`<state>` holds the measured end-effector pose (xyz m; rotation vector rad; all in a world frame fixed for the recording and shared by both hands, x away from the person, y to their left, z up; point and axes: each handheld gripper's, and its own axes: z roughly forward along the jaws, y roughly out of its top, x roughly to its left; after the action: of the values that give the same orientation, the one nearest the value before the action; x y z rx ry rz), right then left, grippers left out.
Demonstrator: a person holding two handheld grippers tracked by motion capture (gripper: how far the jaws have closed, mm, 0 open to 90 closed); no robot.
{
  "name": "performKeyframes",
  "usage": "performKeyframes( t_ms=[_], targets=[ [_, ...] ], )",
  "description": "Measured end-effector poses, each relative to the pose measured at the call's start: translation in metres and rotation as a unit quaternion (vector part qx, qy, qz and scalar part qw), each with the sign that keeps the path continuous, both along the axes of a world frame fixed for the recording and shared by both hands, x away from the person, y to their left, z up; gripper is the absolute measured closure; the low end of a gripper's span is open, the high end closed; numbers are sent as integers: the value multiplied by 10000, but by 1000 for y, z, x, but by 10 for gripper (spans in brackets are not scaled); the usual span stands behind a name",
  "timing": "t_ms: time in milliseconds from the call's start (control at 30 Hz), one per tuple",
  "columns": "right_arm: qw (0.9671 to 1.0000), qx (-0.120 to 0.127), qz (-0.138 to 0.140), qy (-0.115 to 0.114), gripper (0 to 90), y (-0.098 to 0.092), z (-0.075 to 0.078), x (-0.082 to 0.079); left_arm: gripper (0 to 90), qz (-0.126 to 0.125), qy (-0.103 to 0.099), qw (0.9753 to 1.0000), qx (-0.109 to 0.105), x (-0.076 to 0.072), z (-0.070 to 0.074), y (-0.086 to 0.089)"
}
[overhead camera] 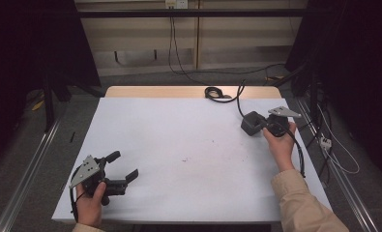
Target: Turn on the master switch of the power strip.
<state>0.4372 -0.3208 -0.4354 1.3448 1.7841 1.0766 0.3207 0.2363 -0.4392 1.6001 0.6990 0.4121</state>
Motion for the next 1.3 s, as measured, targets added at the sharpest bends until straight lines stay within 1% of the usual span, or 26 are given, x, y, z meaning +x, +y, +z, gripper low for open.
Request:
performKeyframes(
  t_ms=[333, 500, 767, 1133, 1200, 1300],
  targets=[
    [10000, 8, -7, 16, 900, 1, 0, 0, 25, 8, -8, 10000, -16, 0, 0, 0],
    [10000, -70, 0, -1, 900, 1, 0, 0, 25, 10, -8, 10000, -21, 0, 0, 0],
    [10000, -37, -18, 9, 900, 1, 0, 0, 25, 5, -4, 10000, -20, 0, 0, -1],
    [10000, -44, -47, 16, 900, 2, 0, 0, 25, 4, -2, 10000, -23, 0, 0, -1],
    [9999, -106, -43, 42, 900, 3, 0, 0, 25, 5, -5, 10000, -25, 0, 0, 0],
    [9999, -83, -60, 34, 900, 3, 0, 0, 25, 4, -4, 10000, -24, 0, 0, 0]
  ],
)
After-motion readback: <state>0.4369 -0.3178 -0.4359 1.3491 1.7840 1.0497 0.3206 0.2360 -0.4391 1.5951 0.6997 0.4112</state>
